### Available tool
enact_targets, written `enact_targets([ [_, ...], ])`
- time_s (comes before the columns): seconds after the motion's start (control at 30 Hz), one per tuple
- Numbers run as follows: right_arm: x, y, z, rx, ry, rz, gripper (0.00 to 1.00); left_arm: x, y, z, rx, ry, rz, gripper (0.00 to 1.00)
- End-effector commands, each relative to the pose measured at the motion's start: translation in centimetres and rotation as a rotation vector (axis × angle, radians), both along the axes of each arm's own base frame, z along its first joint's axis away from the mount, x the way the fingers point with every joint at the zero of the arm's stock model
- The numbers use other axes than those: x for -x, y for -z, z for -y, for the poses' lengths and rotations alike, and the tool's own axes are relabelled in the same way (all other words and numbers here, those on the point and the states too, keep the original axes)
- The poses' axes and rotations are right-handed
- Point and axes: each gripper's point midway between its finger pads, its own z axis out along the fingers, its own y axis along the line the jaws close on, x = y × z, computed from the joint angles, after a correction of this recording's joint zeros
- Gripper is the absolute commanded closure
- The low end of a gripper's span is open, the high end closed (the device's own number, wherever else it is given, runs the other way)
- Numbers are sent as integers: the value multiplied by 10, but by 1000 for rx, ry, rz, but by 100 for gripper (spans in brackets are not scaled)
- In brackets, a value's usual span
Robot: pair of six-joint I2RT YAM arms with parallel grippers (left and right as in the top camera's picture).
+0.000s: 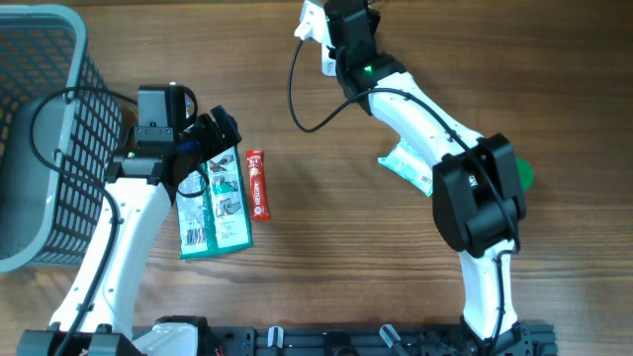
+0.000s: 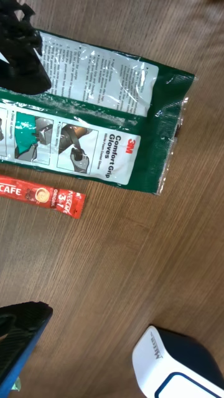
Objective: Scan the item barcode
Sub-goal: 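Hold the carton in front of the scanner window with the right gripper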
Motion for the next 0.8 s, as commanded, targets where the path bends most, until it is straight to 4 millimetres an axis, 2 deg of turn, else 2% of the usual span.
enact_targets([
  [0.0,-5,7,0,42,23,24,96,-4,-10,-1,-9,-1,31,0],
  [0.33,-4,25,0,-22,59,11,96,-4,-10,-1,-9,-2,31,0],
  [0.53,-3,46,2,-47,88,-25,96,-4,-10,-1,-9,-1,31,0],
  [0.77,-2,47,2,-58,95,-27,96,-4,-10,-1,-8,-2,31,0],
])
